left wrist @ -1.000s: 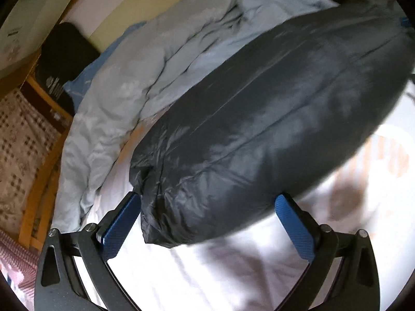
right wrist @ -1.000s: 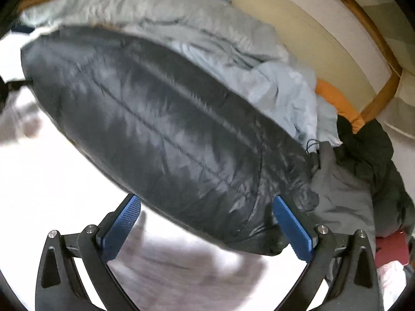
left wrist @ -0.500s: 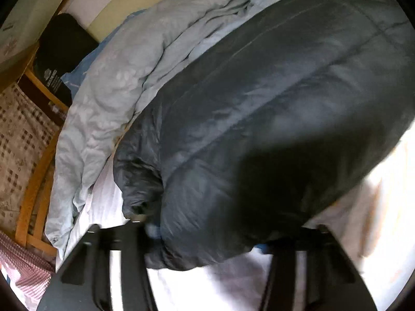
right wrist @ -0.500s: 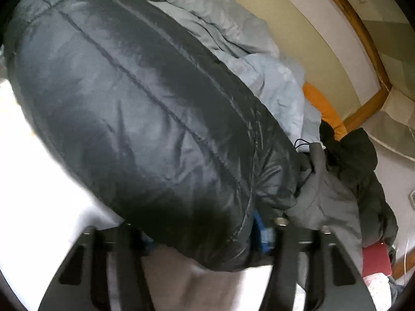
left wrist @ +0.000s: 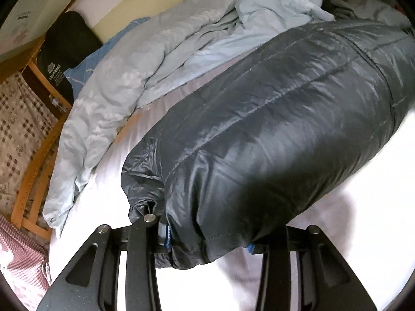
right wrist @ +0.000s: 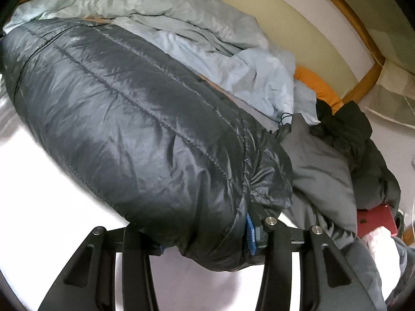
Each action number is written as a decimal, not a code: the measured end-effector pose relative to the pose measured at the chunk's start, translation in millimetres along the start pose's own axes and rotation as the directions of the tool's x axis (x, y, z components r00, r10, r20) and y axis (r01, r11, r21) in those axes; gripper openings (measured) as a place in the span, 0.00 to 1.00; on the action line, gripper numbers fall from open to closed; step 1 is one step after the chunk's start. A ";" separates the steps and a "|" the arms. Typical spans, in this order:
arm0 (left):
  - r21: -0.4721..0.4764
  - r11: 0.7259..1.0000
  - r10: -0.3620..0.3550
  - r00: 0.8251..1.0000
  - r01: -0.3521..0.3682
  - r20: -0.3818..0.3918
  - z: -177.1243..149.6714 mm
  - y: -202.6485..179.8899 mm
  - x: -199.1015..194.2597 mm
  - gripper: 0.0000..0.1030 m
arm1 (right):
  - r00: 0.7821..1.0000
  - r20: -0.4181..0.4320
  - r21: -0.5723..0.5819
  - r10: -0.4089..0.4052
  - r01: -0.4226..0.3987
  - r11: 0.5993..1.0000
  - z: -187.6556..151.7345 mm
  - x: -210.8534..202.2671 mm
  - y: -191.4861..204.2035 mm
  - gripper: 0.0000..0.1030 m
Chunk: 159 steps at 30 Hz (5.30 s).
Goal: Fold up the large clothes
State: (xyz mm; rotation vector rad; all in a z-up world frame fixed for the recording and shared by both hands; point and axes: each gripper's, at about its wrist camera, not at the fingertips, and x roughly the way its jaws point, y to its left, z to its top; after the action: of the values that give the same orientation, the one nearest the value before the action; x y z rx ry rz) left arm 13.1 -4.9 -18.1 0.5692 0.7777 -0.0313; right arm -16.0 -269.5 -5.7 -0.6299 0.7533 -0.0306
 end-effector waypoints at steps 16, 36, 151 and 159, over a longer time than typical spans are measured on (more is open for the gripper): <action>-0.136 0.978 -0.132 0.977 0.155 0.167 -17.7 -2.1 -65.7 0.82 | 0.988 0.084 0.142 0.127 -0.138 0.980 -2.7 -31.5 -8.1 0.77; -0.258 0.952 -0.117 0.974 0.165 0.193 29.8 6.7 -44.7 0.83 | 0.952 0.065 0.160 0.300 -0.307 0.938 -1.7 -46.6 -6.1 0.82; -0.463 0.722 -0.418 0.857 0.514 0.300 -2.6 -63.6 4.6 0.14 | 0.859 0.362 0.749 0.361 -0.499 0.436 -18.0 -21.4 -43.2 0.90; -0.463 0.713 -0.429 0.850 0.526 0.305 -2.0 -59.0 9.7 0.14 | 0.892 0.351 0.875 0.284 -0.421 0.239 -79.4 5.4 -47.6 1.00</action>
State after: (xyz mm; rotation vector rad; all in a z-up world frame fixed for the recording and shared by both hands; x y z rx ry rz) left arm 5.1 -52.4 -53.7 -0.1863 0.7017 -0.3371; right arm -54.2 -351.2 -27.3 0.7258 0.6035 -0.0073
